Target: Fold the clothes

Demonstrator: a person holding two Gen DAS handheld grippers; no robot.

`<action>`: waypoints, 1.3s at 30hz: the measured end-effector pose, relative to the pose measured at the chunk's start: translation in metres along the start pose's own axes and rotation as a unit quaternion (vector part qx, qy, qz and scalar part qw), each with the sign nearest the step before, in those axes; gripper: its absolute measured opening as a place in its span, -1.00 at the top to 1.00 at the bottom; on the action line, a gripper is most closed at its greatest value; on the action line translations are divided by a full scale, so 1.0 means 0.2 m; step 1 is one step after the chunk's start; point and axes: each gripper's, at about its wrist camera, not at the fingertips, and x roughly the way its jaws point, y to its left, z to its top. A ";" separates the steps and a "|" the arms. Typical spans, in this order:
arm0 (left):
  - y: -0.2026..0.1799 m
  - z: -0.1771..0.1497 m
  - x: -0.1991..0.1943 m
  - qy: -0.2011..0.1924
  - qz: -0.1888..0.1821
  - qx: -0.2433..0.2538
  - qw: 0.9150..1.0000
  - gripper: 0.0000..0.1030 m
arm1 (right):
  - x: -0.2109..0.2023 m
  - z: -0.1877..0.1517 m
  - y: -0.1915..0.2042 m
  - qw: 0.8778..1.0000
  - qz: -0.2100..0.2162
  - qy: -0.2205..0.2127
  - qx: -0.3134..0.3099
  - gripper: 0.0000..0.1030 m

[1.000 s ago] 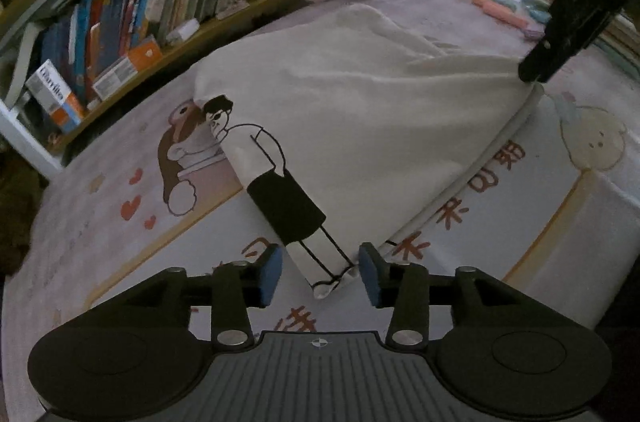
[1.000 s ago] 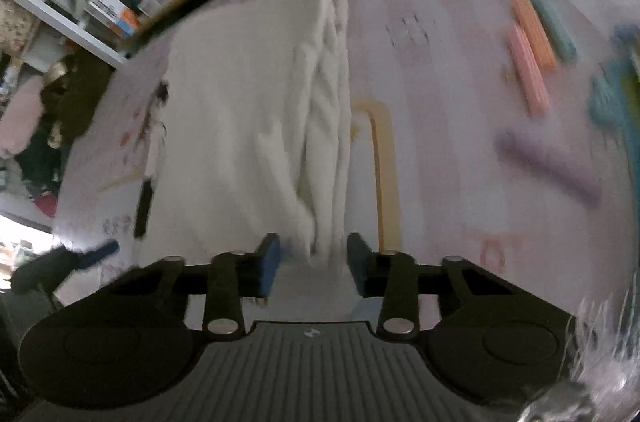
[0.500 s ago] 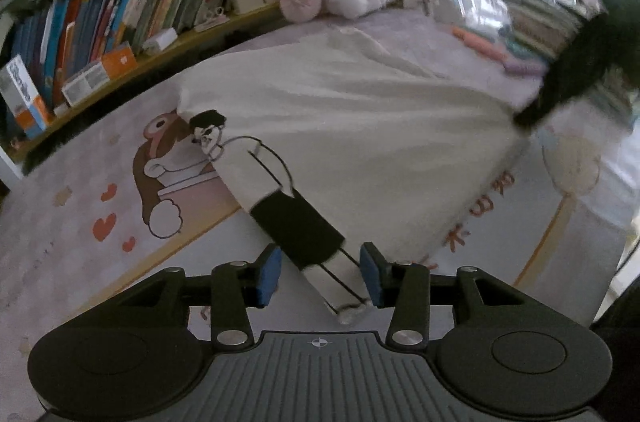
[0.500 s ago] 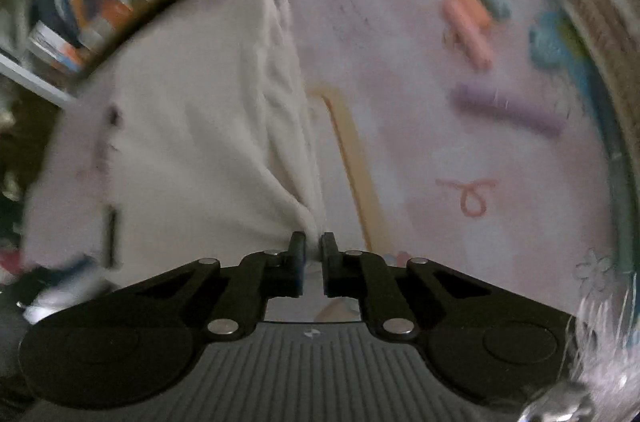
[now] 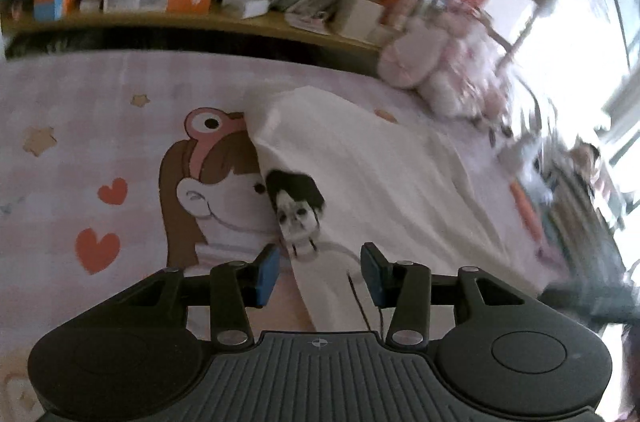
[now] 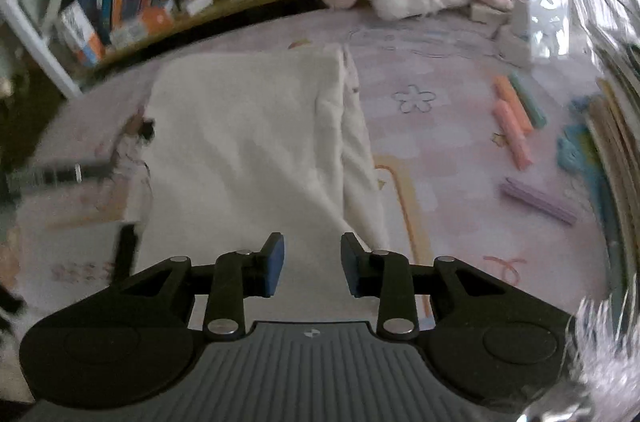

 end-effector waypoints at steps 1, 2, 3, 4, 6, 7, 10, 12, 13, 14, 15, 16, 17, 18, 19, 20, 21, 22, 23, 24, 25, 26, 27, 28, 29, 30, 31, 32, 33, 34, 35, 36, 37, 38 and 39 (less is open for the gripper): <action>0.04 0.03 0.03 -0.001 -0.003 -0.015 1.000 0.13 | 0.02 -0.02 -0.01 1.000 -0.014 0.002 -0.002 0.48; 0.07 0.05 0.06 -0.003 -0.003 -0.029 1.000 0.13 | 0.04 -0.03 -0.02 1.000 -0.027 0.004 -0.003 0.49; 0.11 0.07 0.09 -0.005 -0.004 -0.044 0.999 0.13 | 0.06 -0.04 -0.03 0.999 -0.040 0.006 -0.003 0.56; 0.14 0.09 0.11 -0.006 -0.006 -0.058 0.998 0.13 | 0.08 -0.05 -0.05 0.999 -0.040 0.004 0.004 0.59; 0.20 0.12 0.17 -0.005 -0.009 -0.078 0.997 0.14 | 0.08 -0.06 -0.07 0.999 -0.035 0.005 0.011 0.59; 0.23 0.14 0.20 -0.002 -0.011 -0.086 0.996 0.14 | 0.08 -0.07 -0.07 0.999 -0.036 0.007 0.007 0.59; 0.28 0.19 0.27 -0.006 -0.027 -0.109 0.994 0.15 | 0.09 -0.07 -0.05 0.999 -0.040 0.011 -0.009 0.59; 0.31 0.22 0.30 -0.010 -0.039 -0.132 0.990 0.15 | 0.09 -0.07 -0.05 0.999 -0.042 0.016 -0.013 0.59; 0.33 0.23 0.32 -0.013 -0.047 -0.143 0.988 0.15 | 0.09 -0.07 -0.05 0.999 -0.042 0.018 -0.013 0.59; 0.34 0.25 0.34 -0.015 -0.055 -0.155 0.986 0.15 | 0.10 -0.06 -0.05 0.999 -0.042 0.020 -0.013 0.58; 0.35 0.26 0.35 -0.018 -0.063 -0.166 0.984 0.15 | 0.10 -0.06 -0.05 0.999 -0.040 0.021 -0.013 0.58; 0.37 0.27 0.37 -0.021 -0.072 -0.179 0.981 0.15 | 0.10 -0.06 -0.05 0.999 -0.040 0.022 -0.014 0.57; 0.39 0.27 0.38 -0.023 -0.082 -0.194 0.977 0.15 | 0.10 -0.06 -0.05 0.999 -0.039 0.023 -0.016 0.56; 0.40 0.28 0.40 -0.025 -0.090 -0.209 0.973 0.15 | 0.10 -0.06 -0.04 0.999 -0.039 0.024 -0.018 0.55; 0.42 0.29 0.41 -0.027 -0.098 -0.226 0.969 0.15 | 0.10 -0.06 -0.04 0.999 -0.040 0.025 -0.019 0.55; 0.44 0.29 0.43 -0.028 -0.106 -0.242 0.964 0.16 | 0.10 -0.06 -0.04 0.999 -0.041 0.026 -0.021 0.54; 0.45 0.29 0.44 -0.030 -0.112 -0.257 0.959 0.20 | 0.10 -0.05 -0.03 0.999 -0.042 0.027 -0.023 0.54; 0.47 0.29 0.45 -0.032 -0.116 -0.272 0.955 0.25 | 0.10 -0.06 -0.03 0.999 -0.042 0.026 -0.022 0.53; 0.47 0.29 0.45 -0.033 -0.117 -0.278 0.953 0.26 | 0.11 -0.06 -0.03 0.999 -0.043 0.026 -0.021 0.53; 0.47 0.30 0.46 -0.035 -0.117 -0.280 0.952 0.46 | 0.11 -0.06 -0.03 0.999 -0.044 0.025 -0.020 0.52; 0.45 0.30 0.45 -0.039 -0.108 -0.261 0.959 0.65 | 0.11 -0.06 -0.03 0.999 -0.045 0.024 -0.020 0.52; 0.41 0.32 0.43 -0.045 -0.094 -0.231 0.967 0.78 | 0.11 -0.06 -0.03 0.998 -0.045 0.024 -0.020 0.52; 0.35 0.33 0.40 -0.056 -0.081 -0.186 0.978 0.79 | 0.11 -0.06 -0.03 0.999 -0.045 0.023 -0.020 0.52; 0.27 0.34 0.36 -0.074 -0.071 -0.124 0.987 0.81 | 0.11 -0.06 -0.03 0.999 -0.045 0.023 -0.019 0.52; 0.19 0.34 0.31 -0.093 -0.064 -0.059 0.992 0.81 | 0.11 -0.06 -0.03 0.999 -0.045 0.022 -0.018 0.52; 0.11 0.34 0.28 -0.106 -0.058 -0.003 0.993 0.80 | 0.11 -0.06 -0.03 0.999 -0.045 0.021 -0.017 0.52; 0.06 0.34 0.28 -0.108 -0.046 0.036 0.992 0.79 | 0.11 -0.06 -0.03 0.999 -0.044 0.021 -0.016 0.51; 0.07 0.36 0.31 -0.096 -0.031 0.037 0.994 0.78 | 0.11 -0.06 -0.03 0.999 -0.043 0.020 -0.014 0.51; 0.10 0.37 0.35 -0.078 -0.016 0.022 0.997 0.75 | 0.11 -0.06 -0.03 0.999 -0.043 0.020 -0.014 0.51; 0.13 0.39 0.39 -0.060 -0.001 0.006 0.998 0.72 | 0.11 -0.06 -0.03 0.999 -0.043 0.020 -0.015 0.51; 0.18 0.41 0.43 -0.044 -0.001 -0.021 0.999 0.68 | 0.11 -0.06 -0.03 0.999 -0.043 0.020 -0.015 0.51; 0.24 0.43 0.46 -0.028 -0.010 -0.055 0.998 0.65 | 0.11 -0.06 -0.03 0.999 -0.042 0.020 -0.015 0.51; 0.30 0.44 0.48 -0.017 -0.024 -0.092 0.995 0.59 | 0.11 -0.06 -0.03 0.999 -0.041 0.020 -0.015 0.51; 0.34 0.44 0.48 -0.018 -0.031 -0.117 0.993 0.40 | 0.11 -0.06 -0.03 0.999 -0.040 0.020 -0.015 0.51; 0.37 0.44 0.46 -0.025 -0.032 -0.135 0.990 0.23 | 0.11 -0.06 -0.03 0.999 -0.040 0.020 -0.016 0.51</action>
